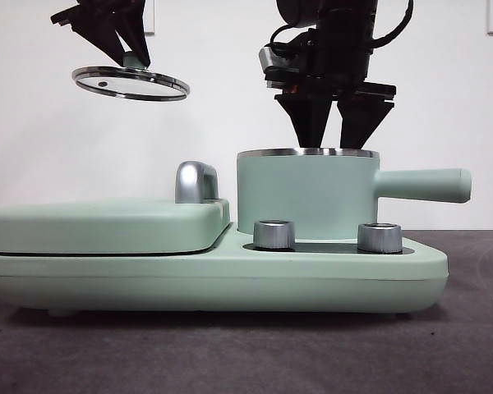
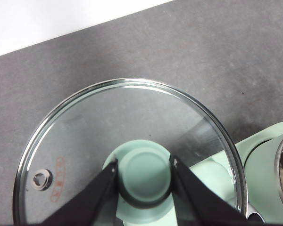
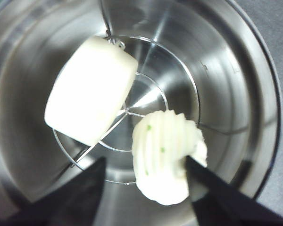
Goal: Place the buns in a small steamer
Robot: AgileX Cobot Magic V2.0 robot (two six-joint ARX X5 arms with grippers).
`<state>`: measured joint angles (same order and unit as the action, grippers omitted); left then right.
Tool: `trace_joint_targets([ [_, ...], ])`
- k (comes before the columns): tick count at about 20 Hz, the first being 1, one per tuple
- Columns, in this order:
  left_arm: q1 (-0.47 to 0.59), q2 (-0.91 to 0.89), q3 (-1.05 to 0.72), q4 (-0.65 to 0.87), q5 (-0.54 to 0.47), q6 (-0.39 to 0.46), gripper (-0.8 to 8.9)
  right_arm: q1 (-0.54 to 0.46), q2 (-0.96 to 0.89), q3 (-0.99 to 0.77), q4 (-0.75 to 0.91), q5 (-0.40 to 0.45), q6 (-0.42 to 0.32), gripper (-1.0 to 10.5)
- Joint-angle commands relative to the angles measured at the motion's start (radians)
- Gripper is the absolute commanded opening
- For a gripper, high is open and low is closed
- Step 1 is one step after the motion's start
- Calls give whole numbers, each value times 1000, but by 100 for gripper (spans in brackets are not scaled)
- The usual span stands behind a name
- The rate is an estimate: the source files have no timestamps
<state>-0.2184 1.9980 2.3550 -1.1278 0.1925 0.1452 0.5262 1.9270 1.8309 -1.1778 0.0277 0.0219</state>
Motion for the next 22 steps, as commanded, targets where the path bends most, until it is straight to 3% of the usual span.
trace_joint_targets([
  [1, -3, 18, 41, 18, 7, -2, 19, 5, 18, 24, 4, 0, -4, 303],
  [10, -3, 18, 41, 18, 7, -4, 19, 5, 18, 27, 40, 0, -2, 307],
  [15, -3, 18, 41, 18, 7, -4, 19, 5, 11, 38, 39, 0, 0, 401],
  [22, -5, 18, 41, 11, 7, -8, 19, -1, -131, 66, -19, 0, 1, 401],
])
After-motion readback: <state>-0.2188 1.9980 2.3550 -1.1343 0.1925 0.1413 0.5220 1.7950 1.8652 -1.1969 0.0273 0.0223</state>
